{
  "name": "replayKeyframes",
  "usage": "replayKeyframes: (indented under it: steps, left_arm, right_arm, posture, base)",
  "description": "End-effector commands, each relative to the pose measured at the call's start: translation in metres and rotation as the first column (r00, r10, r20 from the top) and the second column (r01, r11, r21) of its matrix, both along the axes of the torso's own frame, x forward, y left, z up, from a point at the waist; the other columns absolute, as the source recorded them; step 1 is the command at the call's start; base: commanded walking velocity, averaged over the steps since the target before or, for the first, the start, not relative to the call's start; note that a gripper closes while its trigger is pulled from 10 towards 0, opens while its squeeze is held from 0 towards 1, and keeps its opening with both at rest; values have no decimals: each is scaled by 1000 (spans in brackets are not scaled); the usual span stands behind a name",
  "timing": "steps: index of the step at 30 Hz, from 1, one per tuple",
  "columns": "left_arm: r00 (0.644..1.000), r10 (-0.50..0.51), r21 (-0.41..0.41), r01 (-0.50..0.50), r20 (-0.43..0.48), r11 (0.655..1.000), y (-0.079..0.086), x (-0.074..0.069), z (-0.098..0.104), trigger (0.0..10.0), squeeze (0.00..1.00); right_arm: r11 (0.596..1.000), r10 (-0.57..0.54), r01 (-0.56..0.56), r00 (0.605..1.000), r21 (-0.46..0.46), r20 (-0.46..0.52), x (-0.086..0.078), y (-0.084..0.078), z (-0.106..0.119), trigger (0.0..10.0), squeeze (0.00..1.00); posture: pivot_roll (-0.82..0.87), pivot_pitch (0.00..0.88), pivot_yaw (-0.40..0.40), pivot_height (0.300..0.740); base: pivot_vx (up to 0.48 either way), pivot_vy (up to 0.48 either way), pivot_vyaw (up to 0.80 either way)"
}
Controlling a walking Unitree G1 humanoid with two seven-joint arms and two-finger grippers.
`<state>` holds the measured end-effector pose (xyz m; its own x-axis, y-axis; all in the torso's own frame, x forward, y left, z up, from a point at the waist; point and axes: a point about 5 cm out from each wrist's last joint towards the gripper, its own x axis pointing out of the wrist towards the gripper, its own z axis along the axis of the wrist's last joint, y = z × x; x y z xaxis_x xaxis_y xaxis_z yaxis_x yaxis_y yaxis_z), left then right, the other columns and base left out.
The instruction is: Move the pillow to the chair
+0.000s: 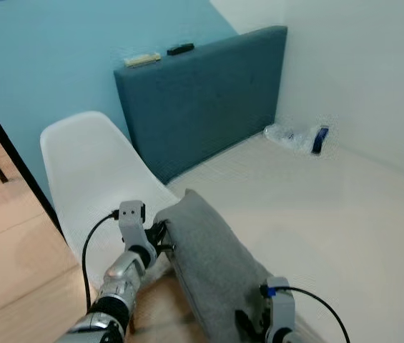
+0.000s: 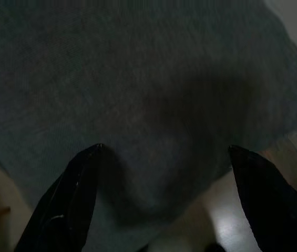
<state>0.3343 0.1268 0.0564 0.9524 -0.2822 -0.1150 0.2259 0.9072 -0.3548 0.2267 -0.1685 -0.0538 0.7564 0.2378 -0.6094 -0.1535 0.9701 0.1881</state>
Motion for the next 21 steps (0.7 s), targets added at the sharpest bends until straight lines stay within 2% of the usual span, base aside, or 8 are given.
replayKeyframes:
  steps: [1,6,10,14,18,20,21]
  left_arm:
    - [993,33,-20,-31,117,999,2,13,26,10000,0]
    - [988,29,-7,-29,151,1000,-1,17,34,10000,0]
    - [988,20,7,-21,151,1000,-4,17,34,10000,0]
    - [989,9,4,-10,145,1000,-7,16,33,10000,0]
    - [987,-72,9,71,144,997,-25,11,29,10000,0]
    - [985,-92,15,90,148,996,-29,10,28,10000,0]
    - [981,-123,36,119,149,992,-34,8,26,10000,0]
  right_arm:
    - [1000,4,-4,1000,7,-6,-2,4,-2,10000,0]
    - [999,-41,41,999,10,16,1,0,1,10000,0]
    - [994,-101,101,995,34,23,3,-5,3,10000,0]
    - [994,-106,106,994,25,23,3,-7,3,10000,0]
    - [991,-133,133,991,-16,12,2,-14,1,10000,0]
    - [990,-137,137,990,-17,13,1,-14,1,10000,0]
    - [990,-141,141,990,-15,14,1,-15,2,10000,0]
  posture:
    - [-87,0,67,740]
    - [-89,0,69,740]
    - [-96,0,72,740]
    - [-97,0,72,740]
    - [-102,0,73,740]
    - [-104,0,73,740]
    - [-106,0,73,740]
  base:
    - [0,0,781]
    - [0,0,768]
    - [0,0,0]
    - [0,0,0]
    - [0,0,0]
    - [0,0,0]
    - [0,-315,0]
